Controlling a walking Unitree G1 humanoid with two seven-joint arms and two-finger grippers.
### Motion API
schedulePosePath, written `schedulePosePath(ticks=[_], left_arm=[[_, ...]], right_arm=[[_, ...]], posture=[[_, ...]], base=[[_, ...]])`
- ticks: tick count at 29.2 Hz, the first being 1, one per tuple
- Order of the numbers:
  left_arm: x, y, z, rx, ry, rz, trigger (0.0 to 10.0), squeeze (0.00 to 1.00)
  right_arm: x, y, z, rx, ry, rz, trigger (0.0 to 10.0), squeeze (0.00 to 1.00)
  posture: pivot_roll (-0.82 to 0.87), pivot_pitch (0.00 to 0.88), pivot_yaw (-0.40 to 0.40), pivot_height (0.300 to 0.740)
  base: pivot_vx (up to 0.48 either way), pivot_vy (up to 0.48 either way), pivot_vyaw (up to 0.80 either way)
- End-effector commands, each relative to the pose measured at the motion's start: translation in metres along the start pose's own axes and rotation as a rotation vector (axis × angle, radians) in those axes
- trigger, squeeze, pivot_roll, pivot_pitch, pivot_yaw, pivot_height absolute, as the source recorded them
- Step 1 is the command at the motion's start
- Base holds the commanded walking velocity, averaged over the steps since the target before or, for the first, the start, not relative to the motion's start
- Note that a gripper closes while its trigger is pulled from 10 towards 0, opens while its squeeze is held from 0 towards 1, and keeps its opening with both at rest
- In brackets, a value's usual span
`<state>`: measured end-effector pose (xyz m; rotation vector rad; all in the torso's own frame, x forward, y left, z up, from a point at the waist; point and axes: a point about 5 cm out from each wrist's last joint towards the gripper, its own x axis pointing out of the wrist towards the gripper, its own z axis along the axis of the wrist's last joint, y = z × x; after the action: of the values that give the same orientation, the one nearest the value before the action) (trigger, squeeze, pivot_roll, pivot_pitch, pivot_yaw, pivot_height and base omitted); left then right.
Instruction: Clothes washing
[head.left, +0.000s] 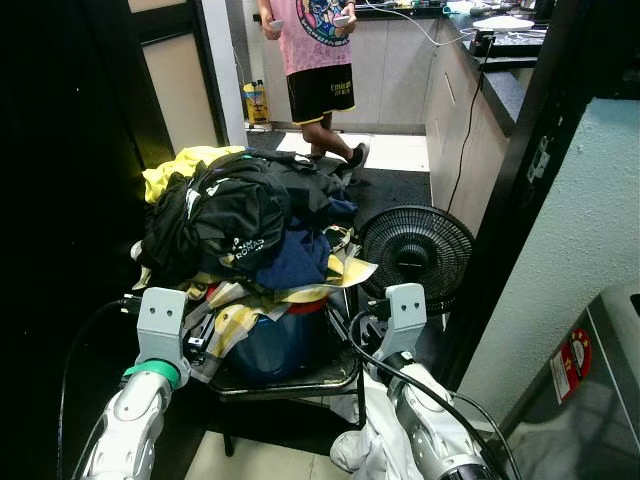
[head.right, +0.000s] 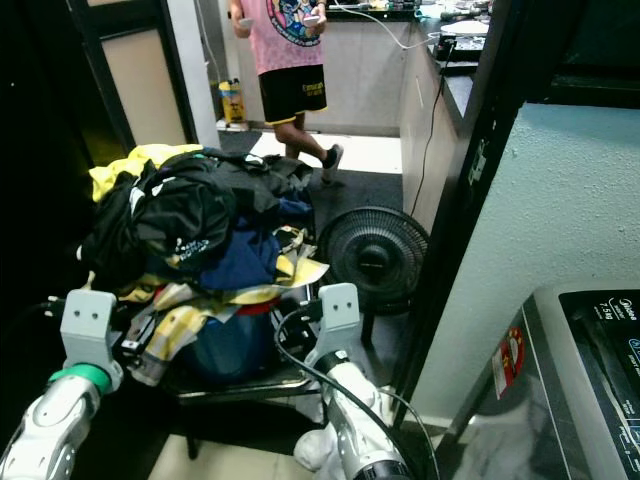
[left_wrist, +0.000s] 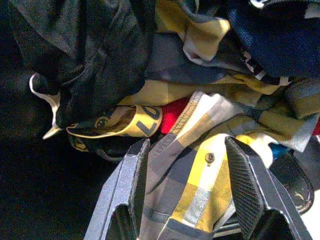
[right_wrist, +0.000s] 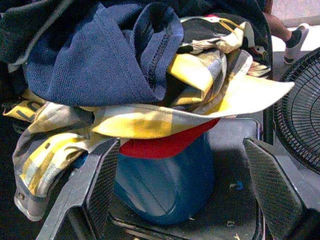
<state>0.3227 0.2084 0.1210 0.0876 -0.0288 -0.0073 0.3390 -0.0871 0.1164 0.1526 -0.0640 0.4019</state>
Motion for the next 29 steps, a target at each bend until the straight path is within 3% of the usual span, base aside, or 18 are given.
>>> schedulePosePath(ticks=[1,8,14,18,19,20,25,29], left_arm=[[-0.003,-0.001,-0.009,-0.004,0.03,0.011,10.0,0.0],[-0.003,-0.005,-0.007,0.01,0.041,-0.012,10.0,0.0],[-0.002,-0.014,-0.006,0.111,0.062,-0.037,10.0,0.0],[-0.002,-0.02,0.003,0.084,0.032,-0.05,10.0,0.0],[-0.001,-0.02,0.003,0.07,0.017,-0.049,10.0,0.0],[0.0,-0.02,-0.008,0.068,0.042,-0.03,10.0,0.0],[-0.001,-0.019,-0.017,0.068,0.063,-0.016,10.0,0.0],[-0.006,-0.018,-0.031,0.001,0.108,0.03,10.0,0.0]], right_arm=[[0.0,0.002,-0.003,-0.014,0.013,0.019,10.0,0.0],[0.001,0.001,0.001,-0.044,0.0,0.033,10.0,0.0],[0.001,-0.006,0.005,-0.069,-0.009,0.041,10.0,0.0],[-0.001,-0.01,0.007,-0.074,-0.014,0.042,10.0,0.0],[-0.002,-0.01,0.007,-0.064,-0.012,0.036,10.0,0.0],[-0.004,-0.009,0.005,-0.079,0.01,0.044,10.0,0.0],[-0.005,-0.007,0.002,-0.093,0.027,0.052,10.0,0.0],[-0.009,-0.007,-0.002,-0.067,0.032,0.041,10.0,0.0]], posture=[[0.02,0.0,0.116,0.74],[0.04,0.0,0.121,0.74],[0.15,0.0,0.181,0.74],[0.12,0.0,0.171,0.74],[0.07,0.0,0.123,0.74],[0.04,0.0,0.089,0.74],[0.04,0.0,0.089,0.74],[0.04,0.0,0.075,0.74]], base=[[0.0,0.0,0.0],[0.0,0.0,0.0],[0.0,0.0,0.0],[0.0,0.0,0.0],[0.0,0.0,0.0],[0.0,0.0,0.0],[0.0,0.0,0.0],[0.0,0.0,0.0]])
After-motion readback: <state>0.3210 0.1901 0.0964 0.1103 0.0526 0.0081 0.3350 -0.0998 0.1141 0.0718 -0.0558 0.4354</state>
